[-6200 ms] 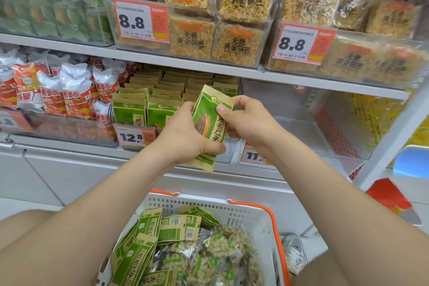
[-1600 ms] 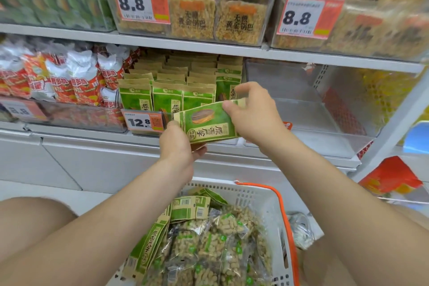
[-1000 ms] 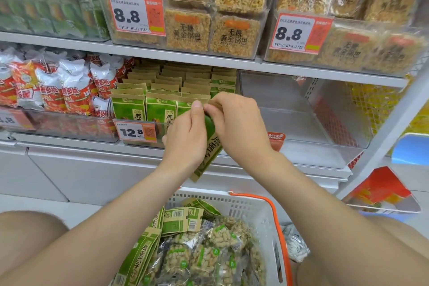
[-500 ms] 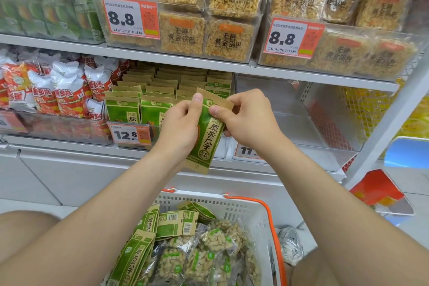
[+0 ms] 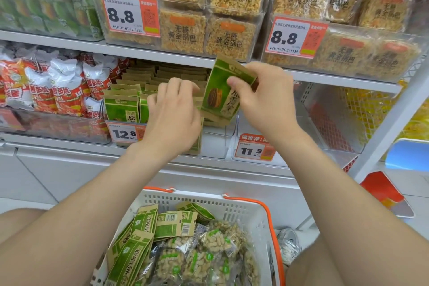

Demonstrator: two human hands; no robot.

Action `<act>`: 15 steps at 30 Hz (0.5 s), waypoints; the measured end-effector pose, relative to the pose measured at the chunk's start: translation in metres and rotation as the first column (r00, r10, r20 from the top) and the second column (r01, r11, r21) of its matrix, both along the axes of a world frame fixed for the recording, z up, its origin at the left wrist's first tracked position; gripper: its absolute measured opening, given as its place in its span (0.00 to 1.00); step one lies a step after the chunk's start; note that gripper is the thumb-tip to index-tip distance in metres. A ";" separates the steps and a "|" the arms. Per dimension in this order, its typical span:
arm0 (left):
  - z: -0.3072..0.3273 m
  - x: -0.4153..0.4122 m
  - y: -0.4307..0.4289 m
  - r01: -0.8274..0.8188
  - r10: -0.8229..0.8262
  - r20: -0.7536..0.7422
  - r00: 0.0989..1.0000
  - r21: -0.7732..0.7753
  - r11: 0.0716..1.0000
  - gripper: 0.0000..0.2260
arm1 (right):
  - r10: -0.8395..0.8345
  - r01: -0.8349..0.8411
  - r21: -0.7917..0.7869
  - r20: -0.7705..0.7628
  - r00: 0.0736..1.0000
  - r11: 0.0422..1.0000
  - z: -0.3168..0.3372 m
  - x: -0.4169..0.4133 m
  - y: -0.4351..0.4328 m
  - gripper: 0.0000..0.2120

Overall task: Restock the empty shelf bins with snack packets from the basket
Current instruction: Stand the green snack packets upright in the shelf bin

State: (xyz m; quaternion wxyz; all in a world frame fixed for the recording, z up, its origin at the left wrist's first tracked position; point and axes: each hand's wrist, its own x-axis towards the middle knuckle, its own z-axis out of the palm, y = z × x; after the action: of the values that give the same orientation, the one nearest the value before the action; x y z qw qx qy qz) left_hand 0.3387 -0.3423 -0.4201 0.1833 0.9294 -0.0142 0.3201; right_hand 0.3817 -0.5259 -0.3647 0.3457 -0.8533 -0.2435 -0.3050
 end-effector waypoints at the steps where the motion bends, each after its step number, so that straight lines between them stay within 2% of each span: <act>1: -0.004 0.001 0.004 -0.002 0.005 -0.023 1.000 0.092 0.996 0.17 | 0.019 -0.020 0.018 0.032 0.999 1.000 -0.001 0.004 0.000 0.08; 3: -0.007 0.005 0.010 0.006 0.010 -0.094 0.995 0.170 0.985 0.23 | 0.043 -0.041 -0.031 0.051 0.998 0.999 -0.005 0.014 0.002 0.07; 7: -0.013 0.016 0.020 0.024 0.049 -0.285 0.957 0.247 0.969 0.31 | 0.025 -0.019 -0.252 0.022 0.999 0.967 -0.022 0.044 0.010 0.06; 9: -0.018 0.020 0.026 0.038 0.062 -0.330 0.942 0.288 0.957 0.31 | -0.020 0.017 -0.351 -0.005 1.000 0.936 -0.030 0.055 0.015 0.06; 11: -0.020 0.023 0.031 0.041 0.075 -0.363 0.929 0.302 0.952 0.31 | -0.133 0.117 -0.454 -0.004 0.991 0.884 -0.040 0.063 0.019 0.05; 13: -0.021 0.024 0.032 0.045 0.076 -0.383 0.920 0.299 0.953 0.31 | -0.232 0.200 -0.498 -0.003 0.973 0.844 -0.047 0.070 0.022 0.03; 15: -0.020 0.025 0.031 0.054 0.069 -0.390 0.918 0.294 0.954 0.31 | -0.264 0.204 -0.538 -0.036 0.964 0.818 -0.053 0.078 0.026 0.04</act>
State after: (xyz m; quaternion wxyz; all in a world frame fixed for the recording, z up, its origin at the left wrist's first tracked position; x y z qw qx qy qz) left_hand 0.3639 -0.3109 -0.4405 0.0384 0.9917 -0.0214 0.1206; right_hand 0.4596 -0.4999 -0.4181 0.0698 -0.9540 -0.1922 -0.2192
